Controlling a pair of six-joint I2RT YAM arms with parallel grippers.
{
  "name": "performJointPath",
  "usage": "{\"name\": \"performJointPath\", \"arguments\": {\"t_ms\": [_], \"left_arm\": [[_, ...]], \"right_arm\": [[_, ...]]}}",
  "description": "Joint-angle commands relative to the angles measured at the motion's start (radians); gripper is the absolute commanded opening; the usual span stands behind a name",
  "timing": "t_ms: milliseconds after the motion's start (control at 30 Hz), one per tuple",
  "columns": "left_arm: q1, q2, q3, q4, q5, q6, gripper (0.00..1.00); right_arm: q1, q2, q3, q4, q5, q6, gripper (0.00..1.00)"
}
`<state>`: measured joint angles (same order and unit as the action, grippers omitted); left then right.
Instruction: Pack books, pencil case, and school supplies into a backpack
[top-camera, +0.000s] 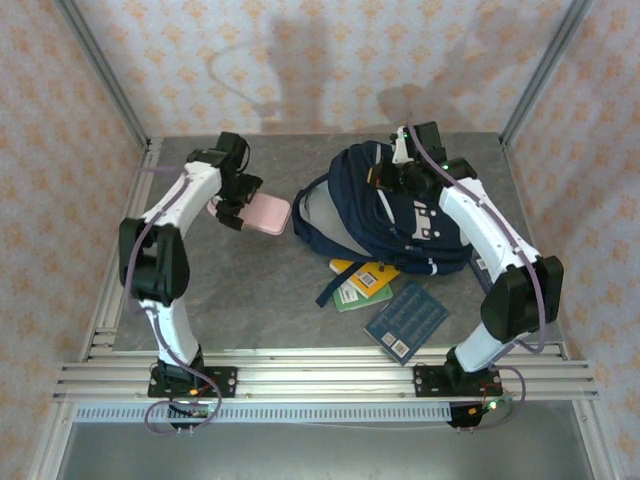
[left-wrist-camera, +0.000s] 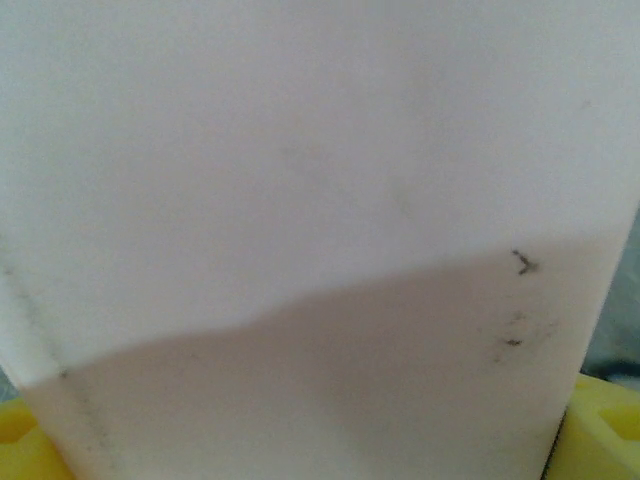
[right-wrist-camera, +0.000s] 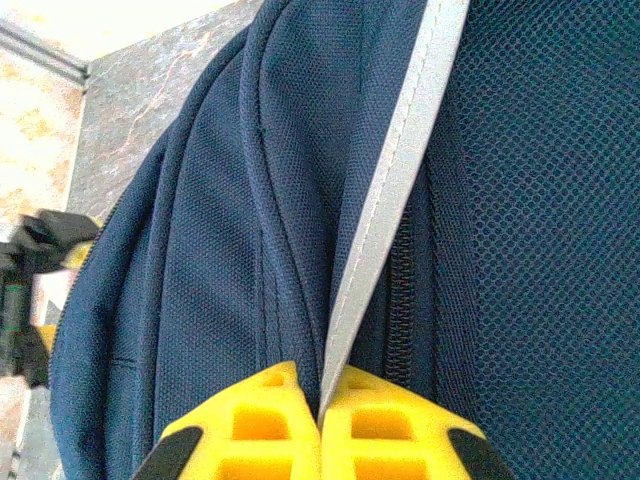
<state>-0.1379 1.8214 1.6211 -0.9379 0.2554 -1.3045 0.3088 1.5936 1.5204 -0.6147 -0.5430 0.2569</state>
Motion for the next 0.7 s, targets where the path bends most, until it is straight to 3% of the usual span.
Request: {"name": "performJointPath", "arguments": {"t_ms": [0, 233, 367, 667], "left_arm": [[-0.025, -0.055, -0.009, -0.013, 0.019, 0.059, 0.87], [-0.181, -0.046, 0.055, 0.032, 0.051, 0.073, 0.87], [-0.273, 0.022, 0.14, 0.04, 0.029, 0.079, 0.87], [-0.38, 0.225, 0.354, 0.035, -0.013, 0.06, 0.87]], "right_arm": [[-0.022, -0.075, 0.028, 0.098, -0.166, -0.003, 0.0], [-0.079, -0.091, -0.031, 0.261, -0.364, 0.103, 0.0], [-0.084, -0.096, -0.046, 0.318, -0.422, 0.144, 0.0], [-0.084, -0.142, -0.106, 0.469, -0.478, 0.246, 0.0]]}}
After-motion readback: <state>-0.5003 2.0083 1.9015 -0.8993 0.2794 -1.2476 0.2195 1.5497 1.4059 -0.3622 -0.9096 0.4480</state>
